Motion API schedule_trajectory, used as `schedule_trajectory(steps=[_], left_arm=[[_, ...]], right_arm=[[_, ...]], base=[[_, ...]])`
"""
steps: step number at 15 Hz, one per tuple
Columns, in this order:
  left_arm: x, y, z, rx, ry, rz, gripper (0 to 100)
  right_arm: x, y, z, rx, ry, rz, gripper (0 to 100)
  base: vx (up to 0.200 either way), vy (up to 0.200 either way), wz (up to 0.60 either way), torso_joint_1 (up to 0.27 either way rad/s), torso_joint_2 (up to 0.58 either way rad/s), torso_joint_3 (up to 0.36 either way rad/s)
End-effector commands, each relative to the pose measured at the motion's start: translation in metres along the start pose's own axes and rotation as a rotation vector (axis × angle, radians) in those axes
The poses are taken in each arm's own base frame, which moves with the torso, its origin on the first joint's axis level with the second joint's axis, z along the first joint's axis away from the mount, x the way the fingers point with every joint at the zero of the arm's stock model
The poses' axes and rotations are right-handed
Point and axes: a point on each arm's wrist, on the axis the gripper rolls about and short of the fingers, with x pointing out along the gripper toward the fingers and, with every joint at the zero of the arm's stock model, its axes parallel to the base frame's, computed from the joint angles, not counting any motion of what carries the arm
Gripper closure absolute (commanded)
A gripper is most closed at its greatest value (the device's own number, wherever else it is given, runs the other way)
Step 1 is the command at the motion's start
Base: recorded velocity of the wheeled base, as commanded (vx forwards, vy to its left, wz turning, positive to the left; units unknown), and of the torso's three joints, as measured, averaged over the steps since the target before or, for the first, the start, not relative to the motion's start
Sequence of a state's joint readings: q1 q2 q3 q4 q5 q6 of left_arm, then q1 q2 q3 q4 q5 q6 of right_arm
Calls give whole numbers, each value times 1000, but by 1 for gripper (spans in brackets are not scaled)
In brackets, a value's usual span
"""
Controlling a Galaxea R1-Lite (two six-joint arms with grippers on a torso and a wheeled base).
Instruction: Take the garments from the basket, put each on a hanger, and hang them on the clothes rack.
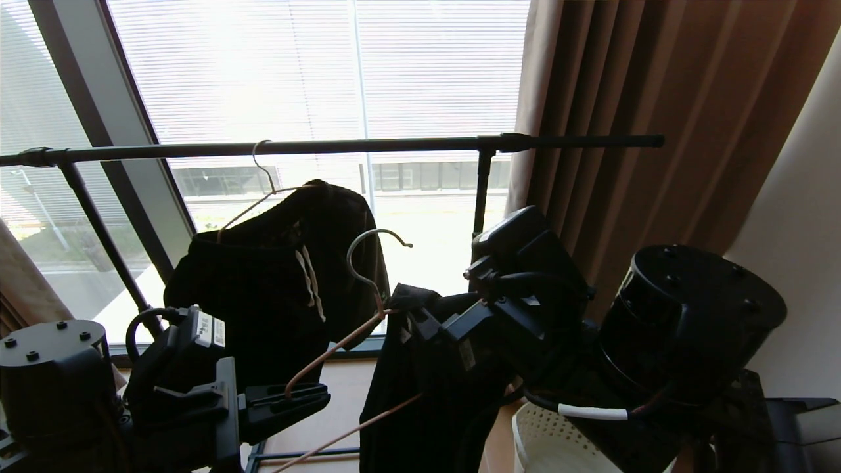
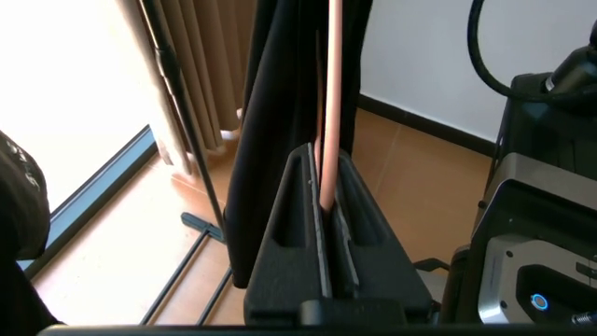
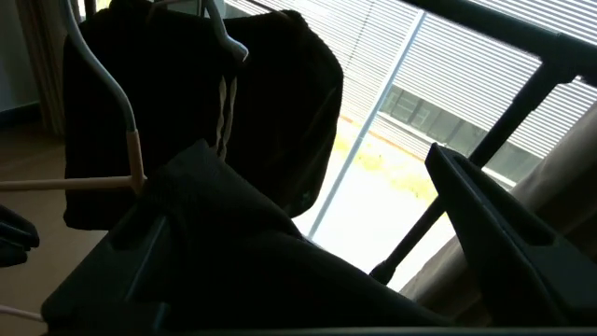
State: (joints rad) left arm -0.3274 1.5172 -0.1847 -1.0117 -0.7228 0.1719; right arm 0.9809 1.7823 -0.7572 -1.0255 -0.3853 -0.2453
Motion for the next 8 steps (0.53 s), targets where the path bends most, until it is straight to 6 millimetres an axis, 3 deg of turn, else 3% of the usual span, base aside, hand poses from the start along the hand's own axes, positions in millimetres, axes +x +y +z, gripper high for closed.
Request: schedule_trajectory(steps=[1,8], left_arm=[[0,1,0,0,-1,4,100],[-2,4,0,-5,-1,20,100]], right_arm=[[-3,0,1,0,-2,4,0],[-11,-3,5,4,-9,-7,0]], base=[[0,0,0,0,0,0],[0,0,0,0,0,0]])
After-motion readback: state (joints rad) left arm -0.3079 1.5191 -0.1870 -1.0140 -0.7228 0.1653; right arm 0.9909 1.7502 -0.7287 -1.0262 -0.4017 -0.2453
